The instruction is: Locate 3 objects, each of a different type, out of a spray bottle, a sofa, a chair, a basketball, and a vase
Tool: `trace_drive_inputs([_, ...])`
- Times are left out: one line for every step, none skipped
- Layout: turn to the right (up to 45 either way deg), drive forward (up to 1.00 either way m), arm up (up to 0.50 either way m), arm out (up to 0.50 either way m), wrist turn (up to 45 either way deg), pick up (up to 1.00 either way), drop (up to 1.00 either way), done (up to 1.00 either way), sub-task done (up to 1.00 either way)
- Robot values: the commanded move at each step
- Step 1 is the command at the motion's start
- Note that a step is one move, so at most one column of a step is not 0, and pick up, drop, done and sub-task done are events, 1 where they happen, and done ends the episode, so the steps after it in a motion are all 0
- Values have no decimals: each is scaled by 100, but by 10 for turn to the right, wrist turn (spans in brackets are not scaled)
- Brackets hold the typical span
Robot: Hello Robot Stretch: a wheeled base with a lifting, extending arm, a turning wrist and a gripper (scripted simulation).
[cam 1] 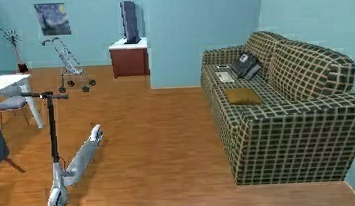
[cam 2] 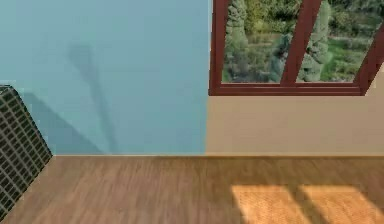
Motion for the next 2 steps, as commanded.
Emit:
trace_drive_inputs([120,0,0,0,0,0,0,0,0])
trace_drive_inputs([0,60,0,0,0,0,0,0,0])
